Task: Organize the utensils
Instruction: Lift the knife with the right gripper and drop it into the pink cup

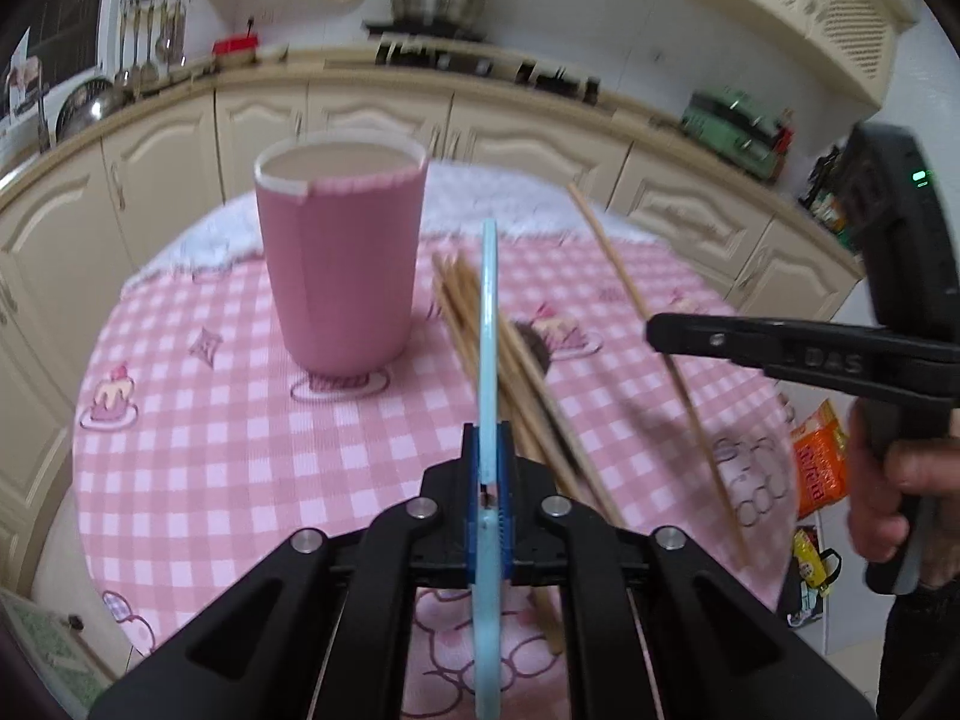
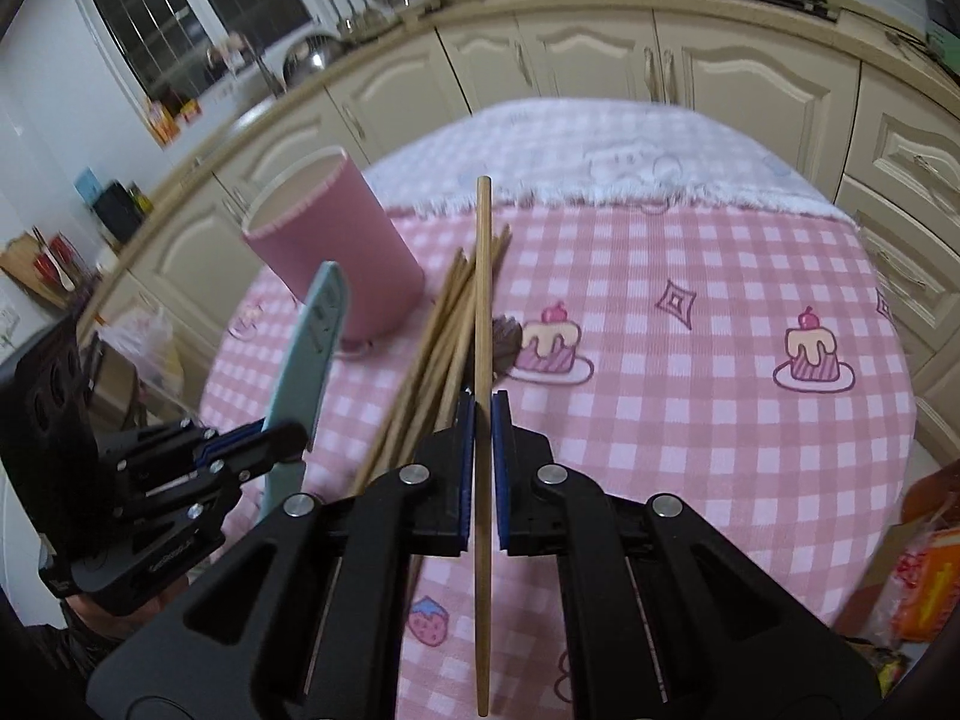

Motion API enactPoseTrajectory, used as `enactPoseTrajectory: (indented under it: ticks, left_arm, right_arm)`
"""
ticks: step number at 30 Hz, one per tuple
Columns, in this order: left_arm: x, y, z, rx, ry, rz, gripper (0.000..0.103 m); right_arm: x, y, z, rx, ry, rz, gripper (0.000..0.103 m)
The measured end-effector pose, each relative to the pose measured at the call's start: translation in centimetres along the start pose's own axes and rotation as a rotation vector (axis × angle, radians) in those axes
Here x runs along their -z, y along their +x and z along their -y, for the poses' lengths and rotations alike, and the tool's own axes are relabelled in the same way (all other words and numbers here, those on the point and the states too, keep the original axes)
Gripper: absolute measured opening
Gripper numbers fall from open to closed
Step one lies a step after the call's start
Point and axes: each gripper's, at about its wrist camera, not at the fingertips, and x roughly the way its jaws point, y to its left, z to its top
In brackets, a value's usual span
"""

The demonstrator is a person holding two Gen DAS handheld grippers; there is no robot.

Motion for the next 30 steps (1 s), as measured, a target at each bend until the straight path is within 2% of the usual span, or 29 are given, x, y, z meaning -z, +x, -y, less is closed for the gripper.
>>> enactPoseTrajectory:
  ticks: [8,14,17,22,26,30]
  left_arm:
    - [-1.9,-3.9,-0.3,-0.012,-0.004,0.179,0.005]
    - [-4.1,-6.0,-0.4,-0.005,0.013,0.251,0.005]
    - [-4.7,-6.9,-0.8,0.001,0.005,0.278,0.005]
    - [-7.2,-9.3,-1.4,-0.015,0.022,0.342,0.005]
    - [-10.2,-11.6,-2.0,-0.02,0.033,0.41,0.005]
    - [-12.6,-12.2,-2.7,-0.042,0.047,0.45,0.005]
  right_arm:
    - [-1.5,-2.0,-1.0,-0.05,0.005,0.14,0.006]
    - [-3.4,-3.3,-2.3,-0.077,-0.008,0.22,0.006]
    - [-4.5,-4.2,-3.3,-0.094,-0.016,0.29,0.006]
    - [-8.1,-4.7,-5.8,-0.133,-0.03,0.402,0.006]
    - [-11.4,-4.2,-7.9,-0.128,-0.056,0.48,0.006]
    - [-13.8,-3.4,-9.3,-0.135,-0.061,0.523,0.006]
